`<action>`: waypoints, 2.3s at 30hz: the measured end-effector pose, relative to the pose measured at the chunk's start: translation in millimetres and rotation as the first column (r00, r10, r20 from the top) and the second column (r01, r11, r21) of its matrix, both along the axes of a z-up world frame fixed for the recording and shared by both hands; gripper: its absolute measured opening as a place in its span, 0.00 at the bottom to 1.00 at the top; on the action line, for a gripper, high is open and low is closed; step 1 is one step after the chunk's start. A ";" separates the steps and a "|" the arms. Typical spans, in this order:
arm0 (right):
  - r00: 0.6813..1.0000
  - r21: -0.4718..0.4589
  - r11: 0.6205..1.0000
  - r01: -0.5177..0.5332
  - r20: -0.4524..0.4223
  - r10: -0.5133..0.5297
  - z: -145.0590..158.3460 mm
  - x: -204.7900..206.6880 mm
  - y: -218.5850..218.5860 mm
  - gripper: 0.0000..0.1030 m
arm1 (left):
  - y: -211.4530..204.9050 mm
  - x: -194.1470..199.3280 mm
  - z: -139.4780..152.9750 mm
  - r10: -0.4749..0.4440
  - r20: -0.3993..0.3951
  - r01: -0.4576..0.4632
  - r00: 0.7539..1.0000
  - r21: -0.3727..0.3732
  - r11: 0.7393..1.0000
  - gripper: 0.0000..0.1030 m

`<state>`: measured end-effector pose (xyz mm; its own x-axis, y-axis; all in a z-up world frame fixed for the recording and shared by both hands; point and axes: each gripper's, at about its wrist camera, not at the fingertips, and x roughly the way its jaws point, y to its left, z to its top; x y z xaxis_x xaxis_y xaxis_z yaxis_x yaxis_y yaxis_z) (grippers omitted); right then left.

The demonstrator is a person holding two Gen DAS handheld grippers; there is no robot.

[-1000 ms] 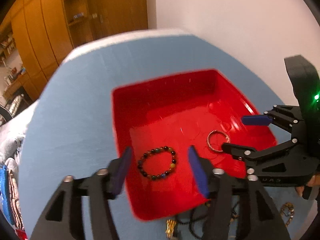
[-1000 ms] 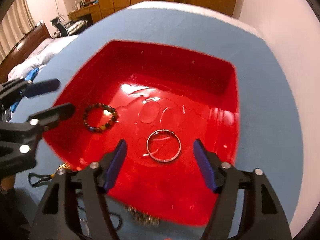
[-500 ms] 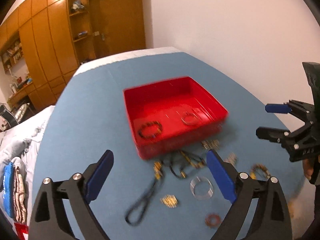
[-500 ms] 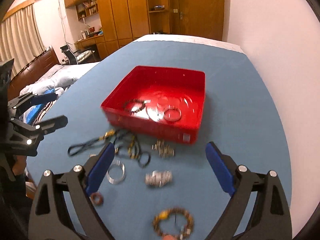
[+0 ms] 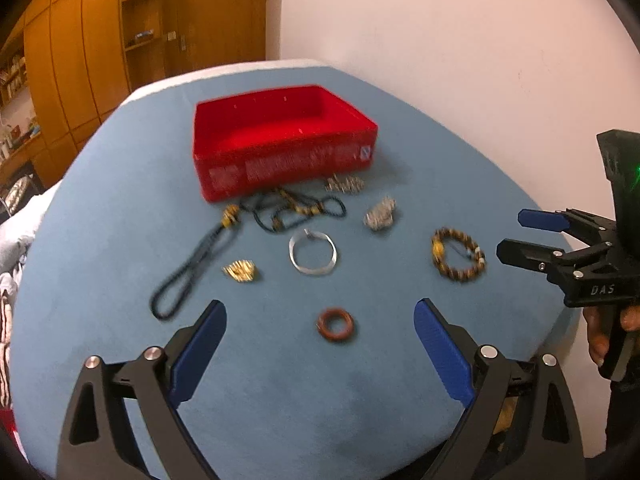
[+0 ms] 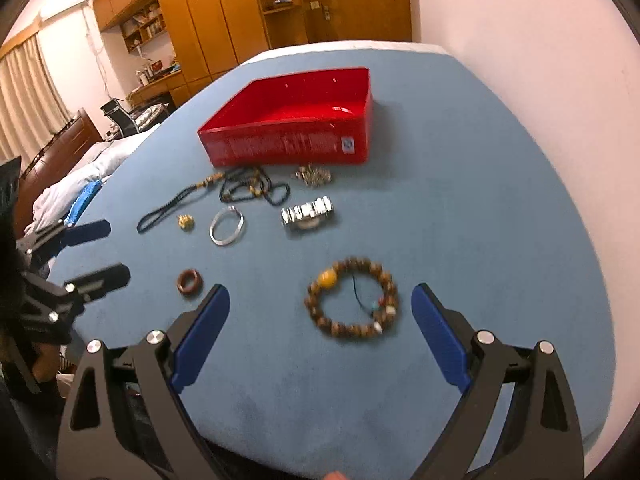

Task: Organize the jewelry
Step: 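Withdraw both tools from the box toward the remaining jewelry, then grasp the wooden ring with the left tool while the right tool grasps the brown bead bracelet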

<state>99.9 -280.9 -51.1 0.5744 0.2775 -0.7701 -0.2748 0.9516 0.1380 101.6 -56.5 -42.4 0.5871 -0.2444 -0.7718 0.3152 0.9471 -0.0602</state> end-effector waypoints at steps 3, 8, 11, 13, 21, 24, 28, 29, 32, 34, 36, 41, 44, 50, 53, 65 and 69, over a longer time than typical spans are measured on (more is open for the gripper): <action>1.000 -0.011 1.000 0.012 -0.007 -0.012 -10.2 -3.6 -3.2 0.88 | -7.3 -4.3 -15.5 0.016 -0.023 -0.016 1.000 0.006 1.000 0.92; 0.999 -0.012 1.000 0.026 -0.029 -0.026 -27.1 6.0 -14.4 0.80 | -12.9 -3.0 -36.9 0.052 -0.052 -0.052 0.997 0.016 0.999 0.92; 0.999 -0.018 0.999 0.028 -0.044 -0.029 -35.7 10.3 -20.4 0.77 | -14.0 1.4 -45.9 0.075 -0.069 -0.073 0.995 0.023 0.997 0.92; 0.998 -0.016 1.000 0.026 -0.059 -0.027 -42.2 14.2 -24.0 0.74 | -14.8 4.1 -49.8 0.091 -0.073 -0.089 0.993 0.033 0.996 0.92; 0.997 -0.020 1.000 0.004 -0.079 -0.006 -53.9 28.0 -32.5 0.71 | -22.7 11.7 -61.9 0.135 -0.072 -0.130 0.988 0.080 0.988 0.92; 0.997 -0.029 1.000 -0.006 -0.083 0.003 -57.2 33.4 -32.6 0.70 | -23.6 15.4 -67.0 0.147 -0.092 -0.140 0.985 0.079 0.987 0.91; 0.996 -0.044 0.999 -0.016 -0.092 0.012 -63.7 40.8 -32.6 0.66 | -24.6 18.6 -72.6 0.159 -0.102 -0.150 0.982 0.088 0.985 0.91; 0.996 -0.047 0.999 -0.018 -0.093 0.014 -64.6 41.8 -32.3 0.66 | -25.1 19.1 -73.1 0.160 -0.102 -0.151 0.982 0.091 0.984 0.91; 0.996 -0.057 0.998 -0.025 -0.090 0.020 -67.3 42.9 -31.6 0.66 | -26.8 20.6 -74.5 0.163 -0.101 -0.153 0.981 0.096 0.983 0.90; 0.996 -0.064 0.998 -0.026 -0.088 0.020 -68.1 42.6 -30.6 0.66 | -27.6 21.0 -75.9 0.165 -0.099 -0.155 0.981 0.100 0.983 0.89; 0.996 -0.084 0.996 -0.032 -0.081 0.025 -68.9 41.7 -28.0 0.66 | -27.6 20.7 -76.7 0.167 -0.096 -0.157 0.981 0.101 0.982 0.89; 0.997 -0.114 0.993 -0.041 -0.069 0.033 -71.6 42.3 -25.0 0.64 | -29.1 20.2 -78.4 0.176 -0.084 -0.167 0.981 0.108 0.980 0.88; 0.997 -0.111 0.993 -0.038 -0.070 0.031 -72.0 43.5 -25.9 0.64 | -30.3 19.7 -78.3 0.183 -0.077 -0.174 0.980 0.112 0.978 0.78; 0.997 -0.118 0.992 -0.046 -0.070 0.038 -71.1 42.6 -25.0 0.56 | -34.3 17.0 -75.2 0.179 -0.067 -0.171 0.981 0.113 0.979 0.46; 0.997 -0.114 0.992 -0.050 -0.068 0.042 -70.5 40.6 -25.0 0.49 | -36.8 15.2 -75.0 0.170 -0.064 -0.162 0.983 0.115 0.980 0.34; 0.996 -0.100 0.993 -0.070 -0.066 0.064 -67.7 39.4 -22.0 0.10 | -37.4 14.3 -71.9 0.161 -0.070 -0.153 0.984 0.111 0.982 0.30; 0.996 -0.093 0.993 -0.068 -0.064 0.063 -65.6 38.8 -22.1 0.09 | -37.1 14.4 -70.4 0.157 -0.075 -0.149 0.985 0.105 0.983 0.30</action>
<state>138.8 -303.0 -116.7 0.5089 0.2371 -0.8276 -0.3309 0.9413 0.0662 116.0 -93.6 -112.8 0.5451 -0.0766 -0.8348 0.1643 0.9863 0.0167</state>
